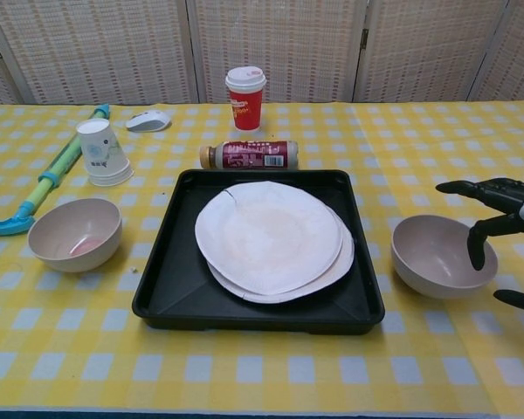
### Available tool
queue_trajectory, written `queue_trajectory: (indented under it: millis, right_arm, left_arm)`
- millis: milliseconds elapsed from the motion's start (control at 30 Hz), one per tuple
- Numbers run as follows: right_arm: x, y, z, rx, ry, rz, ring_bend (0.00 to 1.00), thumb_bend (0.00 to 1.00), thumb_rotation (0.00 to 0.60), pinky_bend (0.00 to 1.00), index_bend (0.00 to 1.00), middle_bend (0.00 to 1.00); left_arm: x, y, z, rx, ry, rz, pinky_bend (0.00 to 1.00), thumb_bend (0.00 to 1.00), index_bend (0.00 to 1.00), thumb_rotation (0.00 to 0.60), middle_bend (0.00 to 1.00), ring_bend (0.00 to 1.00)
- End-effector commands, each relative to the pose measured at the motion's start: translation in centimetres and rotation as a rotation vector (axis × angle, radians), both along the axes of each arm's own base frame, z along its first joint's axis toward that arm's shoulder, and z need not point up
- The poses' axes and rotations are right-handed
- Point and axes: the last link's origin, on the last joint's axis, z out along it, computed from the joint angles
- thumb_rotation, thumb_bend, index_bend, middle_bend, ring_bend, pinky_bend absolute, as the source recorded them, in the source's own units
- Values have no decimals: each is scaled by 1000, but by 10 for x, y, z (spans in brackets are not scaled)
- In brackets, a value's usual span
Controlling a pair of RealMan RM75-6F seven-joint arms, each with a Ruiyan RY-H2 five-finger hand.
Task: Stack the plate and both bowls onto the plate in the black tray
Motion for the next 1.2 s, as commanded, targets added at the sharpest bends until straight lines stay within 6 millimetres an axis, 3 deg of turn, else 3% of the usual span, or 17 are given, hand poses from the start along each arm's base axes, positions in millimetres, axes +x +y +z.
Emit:
queue_trajectory:
  millis: [33, 300, 833, 1200]
  right_arm:
    - [3, -6, -4, 1, 18, 6, 0, 379, 600, 0, 516, 17]
    - [4, -12, -15, 18, 72, 17, 0, 467, 600, 0, 541, 42]
    - [7, -13, -12, -33, 37, 34, 38, 496, 600, 0, 692, 139]
    - [47, -15, 6, -138, -79, 178, 54, 501, 600, 0, 700, 146]
  left_arm:
    - [0, 0, 0, -1, 5, 1, 0, 511, 47, 600, 32, 0]
    - [0, 0, 1, 5, -1, 1, 0, 551, 48, 600, 32, 0]
    - [0, -1, 1, 3, -7, -3, 0, 562, 31, 600, 32, 0]
    - [1, -2, 0, 6, -7, 1, 0, 577, 31, 600, 32, 0]
